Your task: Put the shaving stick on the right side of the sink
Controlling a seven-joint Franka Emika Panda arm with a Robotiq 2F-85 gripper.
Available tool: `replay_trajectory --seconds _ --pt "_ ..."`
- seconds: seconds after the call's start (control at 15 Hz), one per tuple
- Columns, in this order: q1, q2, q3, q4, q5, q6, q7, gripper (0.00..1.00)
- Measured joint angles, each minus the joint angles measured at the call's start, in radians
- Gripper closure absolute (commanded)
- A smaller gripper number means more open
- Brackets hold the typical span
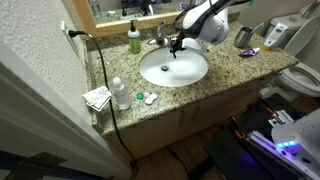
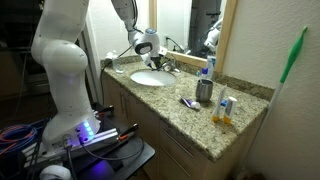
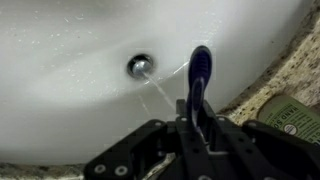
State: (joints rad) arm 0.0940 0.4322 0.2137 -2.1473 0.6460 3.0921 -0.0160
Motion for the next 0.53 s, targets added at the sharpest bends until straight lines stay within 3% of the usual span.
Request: replay_trajectory --seconds 0.27,0.33,0.53 --pt "0.0 0.0 0.004 0.0 0.0 0.0 0.0 0.96" --pt "0.0 0.0 0.005 0.0 0.0 0.001 0.0 0.85" --pt "0.0 0.0 0.006 0.0 0.0 0.0 0.0 0.85"
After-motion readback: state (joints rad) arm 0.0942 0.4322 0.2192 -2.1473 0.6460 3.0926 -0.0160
